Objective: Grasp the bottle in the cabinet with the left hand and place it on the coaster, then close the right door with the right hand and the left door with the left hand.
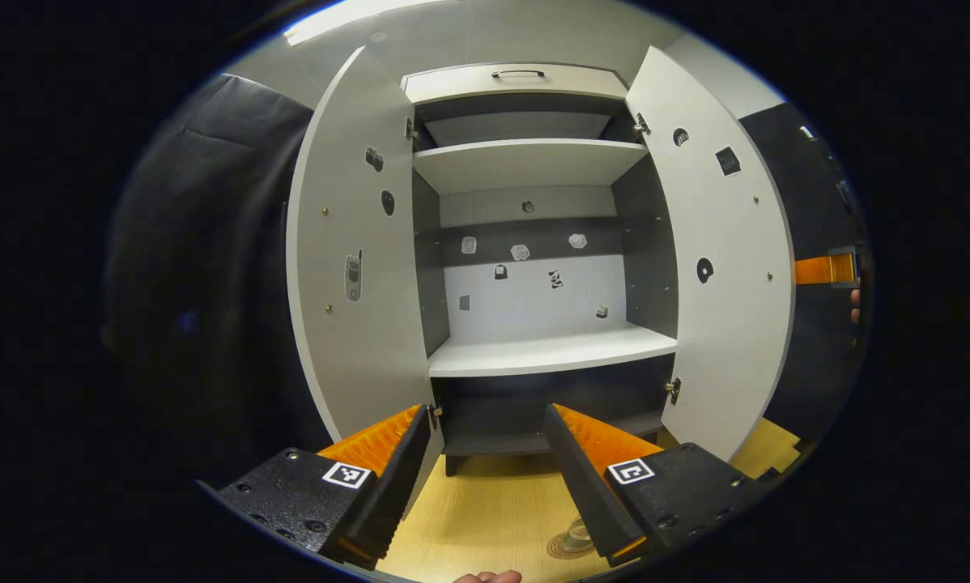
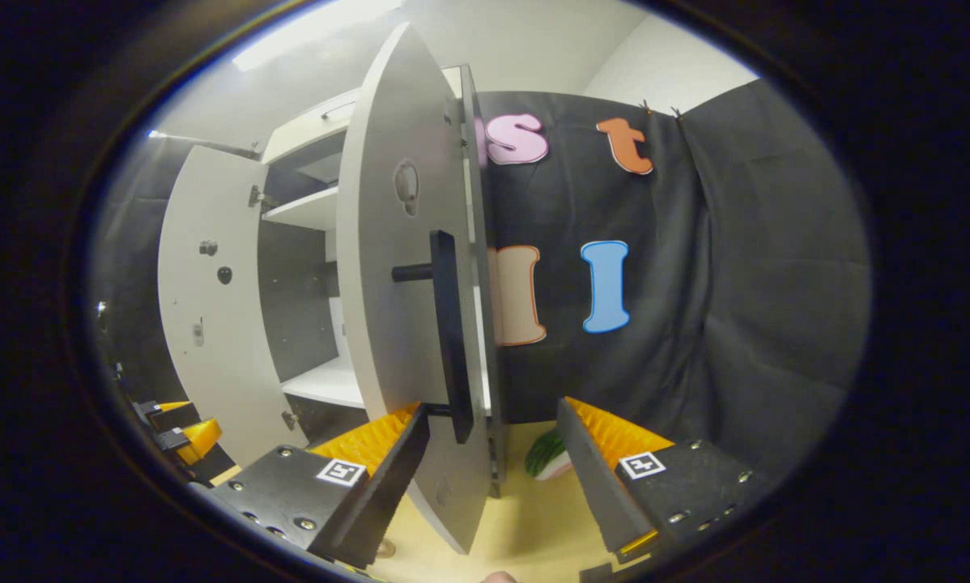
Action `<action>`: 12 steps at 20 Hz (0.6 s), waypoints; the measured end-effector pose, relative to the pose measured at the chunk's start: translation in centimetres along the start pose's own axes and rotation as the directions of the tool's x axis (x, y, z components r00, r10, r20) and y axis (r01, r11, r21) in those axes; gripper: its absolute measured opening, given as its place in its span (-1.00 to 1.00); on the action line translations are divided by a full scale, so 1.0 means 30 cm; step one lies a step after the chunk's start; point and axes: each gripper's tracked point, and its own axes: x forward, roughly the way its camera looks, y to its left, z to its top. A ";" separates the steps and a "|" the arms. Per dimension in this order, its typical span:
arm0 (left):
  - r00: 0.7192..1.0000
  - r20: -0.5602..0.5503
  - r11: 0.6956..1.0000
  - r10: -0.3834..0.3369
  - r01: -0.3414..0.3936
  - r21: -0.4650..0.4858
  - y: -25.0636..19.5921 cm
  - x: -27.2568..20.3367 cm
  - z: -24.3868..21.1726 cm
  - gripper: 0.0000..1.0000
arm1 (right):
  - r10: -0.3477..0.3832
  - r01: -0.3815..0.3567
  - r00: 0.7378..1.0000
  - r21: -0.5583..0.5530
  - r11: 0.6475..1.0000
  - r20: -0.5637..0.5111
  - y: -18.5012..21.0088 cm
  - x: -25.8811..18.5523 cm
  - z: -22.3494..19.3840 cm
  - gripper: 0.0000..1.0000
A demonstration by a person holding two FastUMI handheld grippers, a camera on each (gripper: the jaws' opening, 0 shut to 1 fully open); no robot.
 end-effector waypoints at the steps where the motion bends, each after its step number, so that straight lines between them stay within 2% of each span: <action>1: 1.000 0.002 1.000 -0.002 0.002 0.003 0.003 0.000 0.005 0.81 | 0.007 -0.007 1.000 0.001 1.000 -0.001 0.014 0.003 -0.001 0.97; 12: 1.000 0.010 1.000 0.008 -0.008 -0.016 0.066 -0.032 -0.002 0.82 | 0.051 -0.051 0.999 0.019 0.999 -0.011 0.124 0.034 -0.019 0.96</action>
